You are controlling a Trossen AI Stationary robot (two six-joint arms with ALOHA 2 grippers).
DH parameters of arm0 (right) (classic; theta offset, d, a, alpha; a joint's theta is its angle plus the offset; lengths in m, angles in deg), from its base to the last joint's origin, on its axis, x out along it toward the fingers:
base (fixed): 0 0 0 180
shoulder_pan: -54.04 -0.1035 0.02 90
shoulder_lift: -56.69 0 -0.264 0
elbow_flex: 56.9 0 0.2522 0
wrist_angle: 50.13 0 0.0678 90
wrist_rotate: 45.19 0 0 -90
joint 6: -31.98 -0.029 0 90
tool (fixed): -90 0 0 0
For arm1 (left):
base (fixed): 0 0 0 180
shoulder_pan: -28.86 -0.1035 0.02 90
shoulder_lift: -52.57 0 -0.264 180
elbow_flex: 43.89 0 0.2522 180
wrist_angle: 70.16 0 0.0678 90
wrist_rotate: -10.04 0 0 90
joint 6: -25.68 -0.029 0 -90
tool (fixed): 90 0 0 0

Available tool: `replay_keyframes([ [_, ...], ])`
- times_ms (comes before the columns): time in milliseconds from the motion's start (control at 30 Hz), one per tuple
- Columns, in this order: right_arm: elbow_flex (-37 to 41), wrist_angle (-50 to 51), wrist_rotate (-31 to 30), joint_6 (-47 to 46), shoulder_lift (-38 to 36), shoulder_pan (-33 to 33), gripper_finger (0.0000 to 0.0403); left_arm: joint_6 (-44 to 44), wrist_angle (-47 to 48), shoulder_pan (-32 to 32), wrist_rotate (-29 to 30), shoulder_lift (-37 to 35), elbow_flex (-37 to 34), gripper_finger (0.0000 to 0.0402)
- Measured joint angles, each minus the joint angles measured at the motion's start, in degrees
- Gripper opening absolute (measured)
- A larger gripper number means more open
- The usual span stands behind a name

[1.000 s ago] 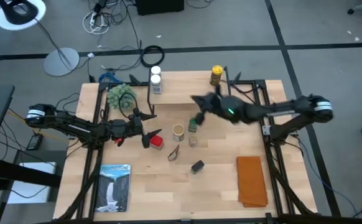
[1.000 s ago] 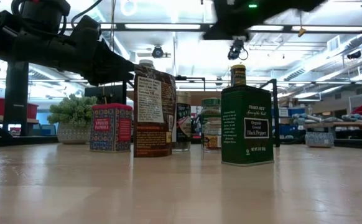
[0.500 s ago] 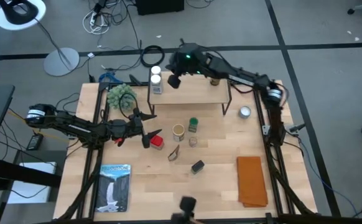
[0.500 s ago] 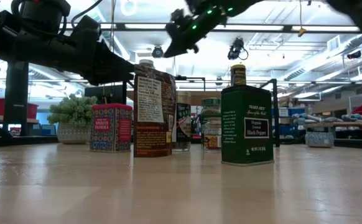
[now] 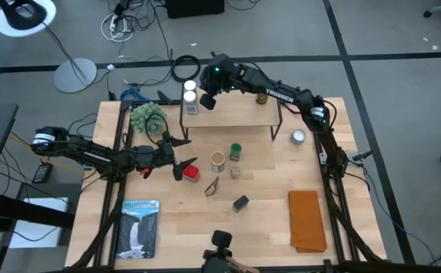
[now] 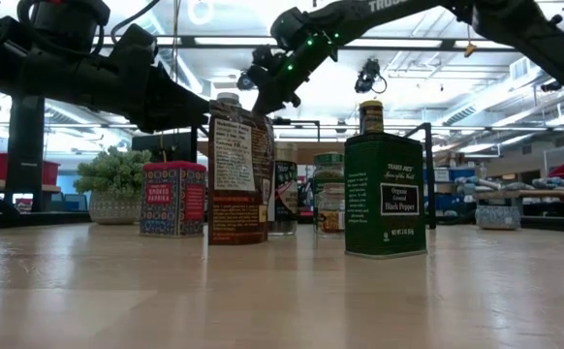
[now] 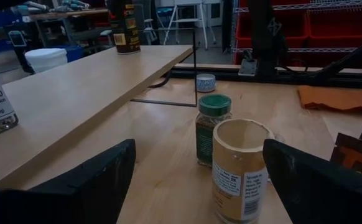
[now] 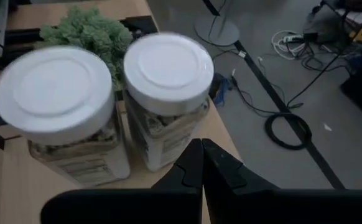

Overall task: Shelf spices
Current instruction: Adjust the white seasoning bottles on the shelf

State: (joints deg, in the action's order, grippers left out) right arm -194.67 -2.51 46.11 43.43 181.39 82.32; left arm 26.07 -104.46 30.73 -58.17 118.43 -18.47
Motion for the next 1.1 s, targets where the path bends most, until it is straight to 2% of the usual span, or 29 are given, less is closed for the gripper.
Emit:
replay_keyframes([
  [200,0.00,0.05,1.25,2.05,0.00,0.07,0.0000,0.04,-0.10,0.00,0.01,0.00,0.00,0.0357],
  [400,0.00,-0.50,9.11,3.23,-0.02,0.06,0.0000,0.05,-0.18,0.00,0.00,0.00,0.02,0.0357],
  [500,0.00,-0.55,8.27,3.24,-0.02,-0.04,0.0000,0.07,-0.17,-0.01,0.01,0.00,0.01,0.0357],
  [667,0.02,-0.28,2.53,2.51,-0.02,-0.09,0.0000,0.07,-0.10,-0.01,0.00,0.00,0.01,0.0357],
  [933,0.04,-5.14,2.76,3.86,1.99,0.08,0.0000,0.08,-0.02,0.00,-0.02,0.00,0.00,0.0357],
  [1100,0.13,-2.87,3.08,3.82,2.95,0.08,0.0000,0.09,0.09,0.00,-0.02,0.00,0.00,0.0357],
])
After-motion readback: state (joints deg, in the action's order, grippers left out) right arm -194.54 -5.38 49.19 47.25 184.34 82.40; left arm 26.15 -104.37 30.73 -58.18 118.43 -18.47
